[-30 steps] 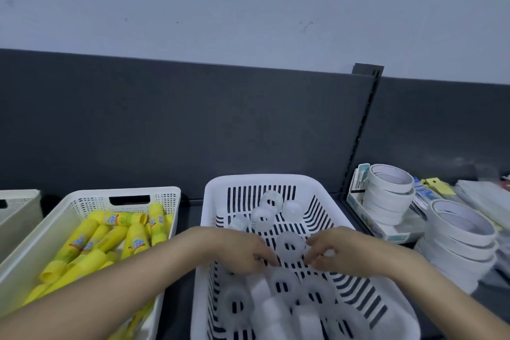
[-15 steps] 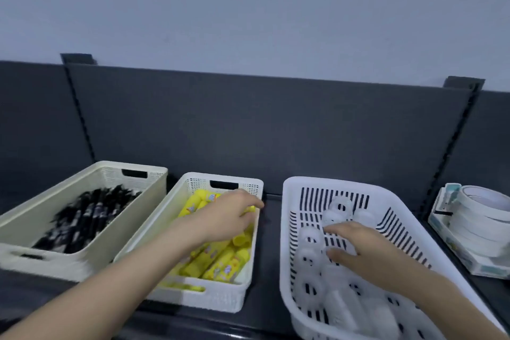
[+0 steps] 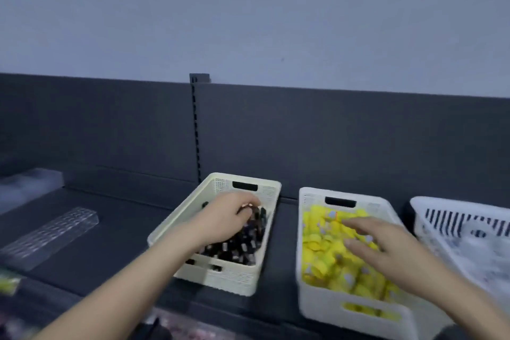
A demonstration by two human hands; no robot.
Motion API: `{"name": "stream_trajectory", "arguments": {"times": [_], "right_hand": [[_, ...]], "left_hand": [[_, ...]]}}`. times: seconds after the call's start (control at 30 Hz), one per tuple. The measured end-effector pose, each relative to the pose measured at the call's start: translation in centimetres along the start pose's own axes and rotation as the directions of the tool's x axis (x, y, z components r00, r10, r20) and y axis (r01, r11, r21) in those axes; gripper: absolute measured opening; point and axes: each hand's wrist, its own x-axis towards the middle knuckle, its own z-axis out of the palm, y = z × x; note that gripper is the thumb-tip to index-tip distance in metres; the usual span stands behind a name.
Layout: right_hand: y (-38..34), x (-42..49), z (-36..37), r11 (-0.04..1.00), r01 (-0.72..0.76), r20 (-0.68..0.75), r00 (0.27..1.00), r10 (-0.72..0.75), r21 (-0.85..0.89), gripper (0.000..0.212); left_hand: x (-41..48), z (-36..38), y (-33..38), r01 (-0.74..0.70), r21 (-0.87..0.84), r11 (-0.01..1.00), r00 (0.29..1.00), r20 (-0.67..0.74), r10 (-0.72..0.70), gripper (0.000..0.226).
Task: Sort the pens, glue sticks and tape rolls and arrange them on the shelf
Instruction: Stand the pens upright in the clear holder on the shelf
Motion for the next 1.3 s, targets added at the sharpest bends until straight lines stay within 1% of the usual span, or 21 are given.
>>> {"name": "stream_trajectory", "arguments": {"times": [0.07, 0.17, 0.2, 0.3, 0.33, 0.37, 0.43, 0.5, 0.53, 0.6, 0.67, 0.77, 0.93, 1.03, 1.17, 1.3], "right_hand": [[-3.8, 1.6, 2.0, 0.998, -0.057, 0.008, 0.998, 0.057, 0.041, 0.045], [-8.3, 3.9, 5.0, 0.992, -0.106, -0.008, 0.994, 0.107, 0.062, 0.042], [-9.5, 4.6, 5.9, 0.989, -0.123, -0.016, 0.992, 0.125, 0.076, 0.04], [-11.4, 6.0, 9.0, 0.96, -0.246, 0.003, 0.969, 0.248, 0.133, 0.041], [-11.2, 6.4, 9.9, 0.943, -0.285, -0.004, 0.957, 0.29, 0.173, 0.042], [-10.9, 6.7, 10.7, 0.923, -0.322, -0.011, 0.943, 0.332, 0.209, 0.041], [-10.6, 6.9, 11.4, 0.855, -0.424, 0.012, 0.898, 0.441, 0.298, 0.034], [-10.8, 6.7, 11.8, 0.744, -0.486, 0.06, 0.852, 0.52, 0.458, 0.021], [-11.1, 6.6, 11.8, 0.694, -0.496, 0.077, 0.838, 0.541, 0.522, 0.019], [-11.2, 6.4, 11.8, 0.658, -0.478, 0.049, 0.828, 0.559, 0.582, 0.025], [-11.0, 6.4, 11.9, 0.67, -0.452, 0.004, 0.831, 0.557, 0.589, 0.028], [-11.4, 6.3, 11.6, 0.662, -0.404, -0.02, 0.845, 0.535, 0.631, 0.033], [-12.6, 7.0, 10.8, 0.669, -0.262, -0.092, 0.891, 0.444, 0.695, 0.037], [-14.4, 8.0, 10.8, 0.654, -0.211, -0.077, 0.921, 0.383, 0.727, 0.04], [-17.7, 9.2, 11.6, 0.647, -0.186, -0.017, 0.956, 0.294, 0.74, 0.041], [-22.2, 11.0, 13.3, 0.642, -0.175, 0.04, 0.975, 0.219, 0.747, 0.043]], "left_hand": [[-0.4, -2.4, -4.3, 0.02, -0.042, 0.999, 0.999, -0.044, -0.022, 0.032], [-0.5, -4.5, -9.8, 0.088, -0.082, 0.993, 0.987, -0.124, -0.098, 0.032], [-0.5, -4.7, -11.0, 0.117, -0.098, 0.988, 0.985, -0.112, -0.128, 0.032], [-0.6, -4.1, -14.0, 0.239, -0.079, 0.968, 0.971, 0.037, -0.237, 0.028], [-0.7, -3.6, -14.8, 0.278, -0.115, 0.954, 0.959, 0.086, -0.269, 0.029], [-0.8, -3.2, -15.4, 0.304, -0.188, 0.934, 0.95, 0.132, -0.283, 0.029], [-1.1, -2.5, -16.0, 0.324, -0.339, 0.883, 0.942, 0.205, -0.267, 0.027], [-1.3, -2.3, -15.7, 0.334, -0.379, 0.863, 0.937, 0.228, -0.263, 0.017], [-1.4, -2.3, -15.4, 0.333, -0.386, 0.86, 0.939, 0.223, -0.264, 0.012], [-1.5, -2.3, -15.0, 0.327, -0.4, 0.856, 0.943, 0.189, -0.272, 0.011], [-1.8, -2.4, -14.8, 0.328, -0.414, 0.849, 0.944, 0.17, -0.282, 0.013], [-2.3, -2.9, -14.7, 0.315, -0.449, 0.836, 0.949, 0.137, -0.284, 0.014], [-3.7, -5.5, -14.4, 0.264, -0.488, 0.832, 0.956, 0.019, -0.293, 0.023], [-5.2, -7.6, -15.0, 0.266, -0.541, 0.798, 0.942, -0.029, -0.334, 0.031], [-7.5, -10.6, -17.2, 0.272, -0.548, 0.791, 0.918, -0.099, -0.385, 0.03], [-9.9, -13.7, -21.1, 0.297, -0.539, 0.788, 0.892, -0.139, -0.431, 0.029]]}}
